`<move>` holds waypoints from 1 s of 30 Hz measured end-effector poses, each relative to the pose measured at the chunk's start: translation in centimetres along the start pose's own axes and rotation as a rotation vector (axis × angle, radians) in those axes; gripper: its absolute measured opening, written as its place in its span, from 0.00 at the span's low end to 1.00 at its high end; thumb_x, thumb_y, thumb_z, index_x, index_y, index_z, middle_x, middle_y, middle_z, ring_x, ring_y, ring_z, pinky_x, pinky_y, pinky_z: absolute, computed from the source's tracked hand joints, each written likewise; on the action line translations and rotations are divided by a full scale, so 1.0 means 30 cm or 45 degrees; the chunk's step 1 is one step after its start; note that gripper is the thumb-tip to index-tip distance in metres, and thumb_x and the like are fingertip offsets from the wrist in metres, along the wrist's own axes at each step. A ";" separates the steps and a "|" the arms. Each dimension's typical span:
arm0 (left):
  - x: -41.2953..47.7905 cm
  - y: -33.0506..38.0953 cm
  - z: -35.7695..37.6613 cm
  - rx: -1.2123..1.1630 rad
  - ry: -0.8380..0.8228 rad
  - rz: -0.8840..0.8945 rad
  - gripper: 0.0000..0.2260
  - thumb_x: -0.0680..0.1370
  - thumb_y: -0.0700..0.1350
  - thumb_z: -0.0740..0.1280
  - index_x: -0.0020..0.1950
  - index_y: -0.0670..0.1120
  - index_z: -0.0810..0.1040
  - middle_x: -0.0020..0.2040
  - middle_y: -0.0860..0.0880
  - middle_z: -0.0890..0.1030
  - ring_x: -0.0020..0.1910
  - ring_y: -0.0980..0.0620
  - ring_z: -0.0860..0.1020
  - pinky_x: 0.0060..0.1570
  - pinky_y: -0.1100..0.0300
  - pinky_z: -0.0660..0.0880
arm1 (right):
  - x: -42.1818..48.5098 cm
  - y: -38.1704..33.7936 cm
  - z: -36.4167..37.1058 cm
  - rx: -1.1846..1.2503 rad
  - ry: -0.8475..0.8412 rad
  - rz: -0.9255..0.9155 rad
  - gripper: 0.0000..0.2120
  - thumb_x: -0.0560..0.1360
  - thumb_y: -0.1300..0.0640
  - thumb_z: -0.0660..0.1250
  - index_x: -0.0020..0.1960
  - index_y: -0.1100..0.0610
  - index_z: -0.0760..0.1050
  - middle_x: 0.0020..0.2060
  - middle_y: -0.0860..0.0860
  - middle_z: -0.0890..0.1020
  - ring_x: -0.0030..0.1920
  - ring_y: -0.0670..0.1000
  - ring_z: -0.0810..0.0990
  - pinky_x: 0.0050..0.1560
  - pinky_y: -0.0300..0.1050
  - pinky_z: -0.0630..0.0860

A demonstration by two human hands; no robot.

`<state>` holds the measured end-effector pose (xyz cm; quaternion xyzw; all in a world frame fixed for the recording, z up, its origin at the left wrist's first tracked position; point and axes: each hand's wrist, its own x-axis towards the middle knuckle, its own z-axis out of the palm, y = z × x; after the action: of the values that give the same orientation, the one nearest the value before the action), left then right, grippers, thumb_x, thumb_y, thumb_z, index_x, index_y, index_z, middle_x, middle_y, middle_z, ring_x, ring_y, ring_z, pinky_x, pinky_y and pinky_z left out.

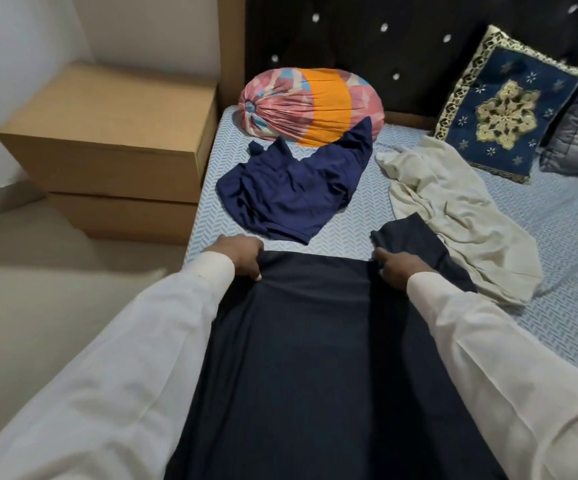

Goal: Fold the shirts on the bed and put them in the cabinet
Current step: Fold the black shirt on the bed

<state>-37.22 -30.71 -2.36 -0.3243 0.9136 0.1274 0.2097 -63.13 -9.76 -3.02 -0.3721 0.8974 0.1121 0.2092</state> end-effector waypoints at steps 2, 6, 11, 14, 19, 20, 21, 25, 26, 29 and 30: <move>0.014 -0.021 -0.055 0.003 -0.075 -0.002 0.18 0.68 0.57 0.76 0.53 0.50 0.79 0.57 0.47 0.80 0.56 0.45 0.77 0.57 0.53 0.70 | 0.013 -0.014 0.008 -0.059 0.015 0.003 0.15 0.79 0.57 0.56 0.64 0.48 0.66 0.61 0.60 0.76 0.59 0.62 0.76 0.54 0.50 0.72; 0.002 -0.115 -0.109 -0.524 -0.318 0.044 0.14 0.67 0.54 0.79 0.43 0.47 0.82 0.47 0.49 0.84 0.48 0.49 0.80 0.55 0.55 0.76 | 0.026 -0.042 0.020 -0.217 0.048 -0.020 0.14 0.79 0.61 0.55 0.64 0.55 0.65 0.58 0.63 0.77 0.58 0.63 0.77 0.52 0.51 0.73; -0.044 -0.224 -0.075 -1.399 -0.446 0.016 0.14 0.73 0.43 0.75 0.56 0.42 0.79 0.51 0.44 0.83 0.45 0.50 0.82 0.44 0.57 0.80 | 0.020 -0.041 0.009 -0.164 0.038 0.045 0.20 0.77 0.58 0.57 0.69 0.55 0.63 0.62 0.63 0.76 0.61 0.64 0.76 0.59 0.55 0.74; -0.073 -0.259 -0.064 -1.465 -0.424 -0.004 0.14 0.73 0.41 0.74 0.58 0.42 0.81 0.53 0.43 0.82 0.46 0.51 0.81 0.48 0.57 0.78 | 0.004 -0.051 -0.014 -0.109 0.004 0.072 0.26 0.77 0.57 0.58 0.74 0.53 0.58 0.65 0.63 0.74 0.63 0.64 0.75 0.62 0.55 0.73; -0.108 -0.318 -0.080 -1.538 -0.270 -0.015 0.07 0.70 0.45 0.77 0.46 0.48 0.83 0.45 0.50 0.84 0.45 0.54 0.80 0.44 0.60 0.74 | -0.015 -0.043 -0.057 -0.041 -0.012 0.124 0.20 0.76 0.56 0.58 0.68 0.55 0.64 0.64 0.62 0.74 0.57 0.64 0.78 0.57 0.55 0.77; -0.105 -0.331 -0.073 -1.641 -0.266 0.024 0.09 0.69 0.44 0.76 0.47 0.47 0.83 0.48 0.48 0.84 0.48 0.52 0.81 0.47 0.58 0.76 | -0.016 -0.042 -0.066 -0.044 -0.017 0.130 0.19 0.76 0.56 0.58 0.67 0.56 0.65 0.63 0.62 0.74 0.57 0.63 0.78 0.56 0.55 0.77; -0.109 -0.339 -0.064 -1.763 -0.266 0.062 0.09 0.70 0.43 0.75 0.48 0.46 0.82 0.50 0.47 0.84 0.49 0.51 0.82 0.48 0.57 0.78 | -0.015 -0.047 -0.071 -0.058 -0.016 0.134 0.19 0.76 0.56 0.58 0.67 0.56 0.66 0.63 0.62 0.75 0.58 0.63 0.78 0.56 0.53 0.76; -0.110 -0.337 -0.028 -1.998 -0.217 0.067 0.04 0.76 0.39 0.71 0.45 0.47 0.79 0.40 0.50 0.84 0.36 0.56 0.82 0.32 0.64 0.78 | 0.000 -0.070 -0.066 -0.109 0.009 0.154 0.22 0.77 0.57 0.57 0.70 0.56 0.66 0.63 0.61 0.75 0.59 0.61 0.77 0.56 0.51 0.74; -0.100 -0.340 -0.021 -2.021 -0.187 0.050 0.03 0.76 0.39 0.70 0.45 0.47 0.79 0.40 0.50 0.84 0.35 0.57 0.82 0.30 0.65 0.77 | 0.007 -0.073 -0.062 -0.116 0.006 0.160 0.22 0.77 0.57 0.57 0.71 0.56 0.65 0.64 0.61 0.75 0.60 0.61 0.77 0.56 0.51 0.74; -0.068 -0.348 0.002 -1.961 0.014 -0.100 0.03 0.76 0.40 0.71 0.49 0.44 0.80 0.41 0.48 0.83 0.33 0.57 0.81 0.30 0.65 0.76 | 0.036 -0.071 -0.053 -0.124 0.034 0.188 0.21 0.78 0.57 0.57 0.70 0.58 0.65 0.65 0.61 0.74 0.61 0.63 0.76 0.59 0.53 0.74; -0.043 -0.348 0.022 -1.889 0.108 -0.181 0.04 0.76 0.40 0.72 0.50 0.42 0.80 0.43 0.46 0.82 0.34 0.55 0.80 0.32 0.63 0.76 | 0.046 -0.066 -0.048 -0.143 0.062 0.195 0.20 0.79 0.56 0.57 0.70 0.58 0.66 0.65 0.62 0.74 0.62 0.63 0.76 0.59 0.54 0.73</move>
<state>-29.36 -37.69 -3.34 -0.4437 0.5717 0.6840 -0.0919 -63.02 -12.50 -2.47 -0.3161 0.9203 0.1688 0.1569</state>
